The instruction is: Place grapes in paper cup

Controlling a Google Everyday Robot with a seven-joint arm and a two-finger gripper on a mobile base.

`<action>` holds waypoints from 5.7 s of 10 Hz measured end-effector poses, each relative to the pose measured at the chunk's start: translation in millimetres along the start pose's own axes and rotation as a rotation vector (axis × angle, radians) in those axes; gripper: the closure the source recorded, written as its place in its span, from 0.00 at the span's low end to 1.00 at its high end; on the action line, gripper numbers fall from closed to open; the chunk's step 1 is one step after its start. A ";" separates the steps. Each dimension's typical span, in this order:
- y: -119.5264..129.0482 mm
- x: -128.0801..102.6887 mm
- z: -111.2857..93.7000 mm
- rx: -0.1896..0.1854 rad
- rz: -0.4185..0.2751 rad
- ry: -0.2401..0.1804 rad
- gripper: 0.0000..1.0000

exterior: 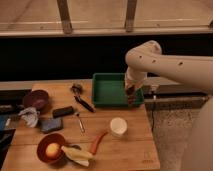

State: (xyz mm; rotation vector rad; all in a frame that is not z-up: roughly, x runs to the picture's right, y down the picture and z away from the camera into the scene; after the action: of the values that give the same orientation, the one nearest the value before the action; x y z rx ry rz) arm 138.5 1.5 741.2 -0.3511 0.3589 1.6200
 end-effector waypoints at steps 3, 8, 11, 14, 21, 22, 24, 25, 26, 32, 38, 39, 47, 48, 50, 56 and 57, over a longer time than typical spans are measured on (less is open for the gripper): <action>-15.2 25.4 10.6 -0.117 0.040 0.029 1.00; -39.4 33.9 42.2 -0.297 0.078 0.034 1.00; -32.3 33.7 41.1 -0.306 0.043 0.049 1.00; -21.3 36.9 28.7 -0.307 0.000 0.058 1.00; -13.9 40.4 25.4 -0.331 -0.044 0.082 1.00; -13.7 40.2 25.1 -0.330 -0.046 0.083 1.00; -11.3 47.2 24.5 -0.307 -0.084 0.100 1.00; -8.0 55.6 21.8 -0.302 -0.100 0.106 1.00; -11.1 63.9 19.7 -0.294 -0.104 0.112 1.00; -7.8 99.8 12.8 -0.295 -0.131 0.132 1.00; 19.1 138.0 21.4 -0.332 -0.198 0.184 1.00; 22.9 146.5 22.5 -0.339 -0.205 0.192 1.00; 31.3 164.1 -12.8 -0.307 -0.243 0.124 1.00; 30.8 164.8 -14.8 -0.301 -0.246 0.121 1.00; 29.4 168.9 -15.1 -0.292 -0.243 0.128 1.00; 28.2 180.6 -5.1 -0.288 -0.235 0.180 1.00; 28.4 181.4 -2.0 -0.290 -0.234 0.190 1.00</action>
State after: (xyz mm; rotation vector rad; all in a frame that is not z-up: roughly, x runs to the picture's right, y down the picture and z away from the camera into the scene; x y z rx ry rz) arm 96.2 161.5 661.5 -0.7436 0.2155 1.4123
